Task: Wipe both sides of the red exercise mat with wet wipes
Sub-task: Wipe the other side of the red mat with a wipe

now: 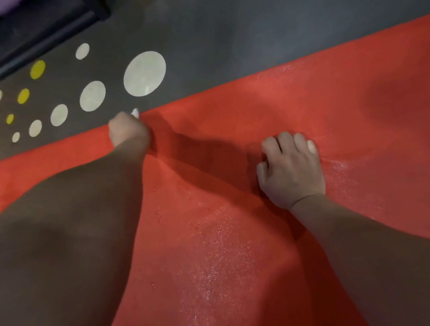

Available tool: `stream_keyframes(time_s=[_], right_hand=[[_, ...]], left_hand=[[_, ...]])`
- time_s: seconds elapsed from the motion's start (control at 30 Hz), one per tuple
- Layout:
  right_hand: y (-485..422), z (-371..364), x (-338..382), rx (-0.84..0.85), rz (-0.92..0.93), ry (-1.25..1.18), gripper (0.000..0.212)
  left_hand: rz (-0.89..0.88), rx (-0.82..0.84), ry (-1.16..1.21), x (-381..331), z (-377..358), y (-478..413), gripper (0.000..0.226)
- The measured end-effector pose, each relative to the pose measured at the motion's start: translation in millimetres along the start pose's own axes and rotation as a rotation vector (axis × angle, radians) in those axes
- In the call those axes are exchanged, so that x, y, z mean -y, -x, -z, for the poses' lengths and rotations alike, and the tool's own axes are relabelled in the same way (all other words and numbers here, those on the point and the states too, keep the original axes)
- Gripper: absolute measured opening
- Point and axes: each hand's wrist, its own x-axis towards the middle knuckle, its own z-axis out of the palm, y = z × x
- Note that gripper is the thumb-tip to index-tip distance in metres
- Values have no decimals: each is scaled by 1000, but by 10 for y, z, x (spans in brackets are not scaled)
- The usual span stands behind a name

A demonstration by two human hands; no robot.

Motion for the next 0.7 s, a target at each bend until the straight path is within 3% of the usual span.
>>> stream_keyframes(time_s=[0.1,0.27,0.3,0.37,0.47,0.53,0.63,0.7], right_hand=[[0,0,21,-7,-2,0,16],[8,21,20,23,-8,-20,20],[11,24,11,27,-8,-20,21],[12,21,7,27,-13,-11,22],[8,5,21,10,-12,6,20],[3,3,23,3,-9,10,19],[-6,11,22,31,-6,2,21],[4,11,16,25,-2,5,22]], left_hand=[[6,0,45,-48,13,133,41],[-633,129,5,-369,-116,807,36],[-696,111,11,-303,-152,800,36],[-579,53,-65,-107,-132,624,33],[-215,-16,-123,172,-46,341,48],[-141,-38,-114,175,-25,335,45],[-278,16,-44,-86,-65,642,37],[-523,56,38,-308,-145,1022,29]])
